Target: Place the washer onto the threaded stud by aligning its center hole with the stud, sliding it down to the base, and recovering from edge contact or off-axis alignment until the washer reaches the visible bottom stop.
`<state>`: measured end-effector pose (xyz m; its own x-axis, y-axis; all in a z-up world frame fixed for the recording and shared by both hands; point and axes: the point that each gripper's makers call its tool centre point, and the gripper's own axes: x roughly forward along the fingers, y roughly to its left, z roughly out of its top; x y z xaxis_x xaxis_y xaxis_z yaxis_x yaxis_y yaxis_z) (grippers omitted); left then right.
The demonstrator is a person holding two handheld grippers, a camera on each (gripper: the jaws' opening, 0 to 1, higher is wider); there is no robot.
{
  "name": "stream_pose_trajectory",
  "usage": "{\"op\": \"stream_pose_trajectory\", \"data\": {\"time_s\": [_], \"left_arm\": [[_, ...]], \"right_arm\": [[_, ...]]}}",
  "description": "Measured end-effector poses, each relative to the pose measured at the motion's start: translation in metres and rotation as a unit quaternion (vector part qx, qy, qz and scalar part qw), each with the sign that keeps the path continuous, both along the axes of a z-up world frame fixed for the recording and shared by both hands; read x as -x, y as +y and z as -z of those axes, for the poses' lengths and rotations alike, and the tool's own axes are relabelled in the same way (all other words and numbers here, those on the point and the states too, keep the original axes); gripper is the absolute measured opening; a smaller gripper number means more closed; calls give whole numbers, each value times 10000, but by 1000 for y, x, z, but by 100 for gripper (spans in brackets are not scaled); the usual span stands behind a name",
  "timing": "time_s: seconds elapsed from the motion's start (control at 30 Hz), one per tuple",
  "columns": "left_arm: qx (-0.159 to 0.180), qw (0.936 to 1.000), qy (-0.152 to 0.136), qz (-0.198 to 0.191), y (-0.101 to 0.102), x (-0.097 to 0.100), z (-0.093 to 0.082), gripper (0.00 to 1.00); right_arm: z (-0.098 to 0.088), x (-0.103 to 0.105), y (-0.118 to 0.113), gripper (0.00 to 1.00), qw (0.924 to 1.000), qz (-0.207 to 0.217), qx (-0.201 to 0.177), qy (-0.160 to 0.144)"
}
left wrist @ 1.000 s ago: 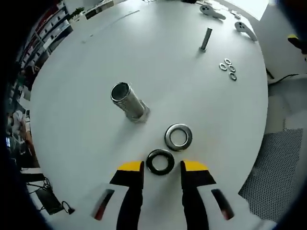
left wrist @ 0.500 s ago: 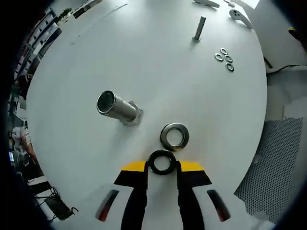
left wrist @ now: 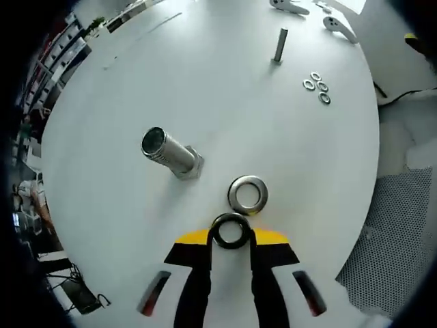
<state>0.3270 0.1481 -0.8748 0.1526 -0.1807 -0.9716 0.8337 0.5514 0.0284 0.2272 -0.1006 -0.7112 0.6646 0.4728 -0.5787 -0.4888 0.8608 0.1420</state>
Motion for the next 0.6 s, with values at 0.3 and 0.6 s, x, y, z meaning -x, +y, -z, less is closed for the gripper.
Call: {"op": "stream_pose_trajectory", "data": {"time_s": [0.3,0.6], "left_arm": [[-5,9996,-154,237,-2,2,-1,18],[97,9995,-244,196,1,1,-9,18]], "right_arm": [[0,0,0,36,10000,-3,10,8],[0,-1,-1,36,10000,5,28,-6]]}}
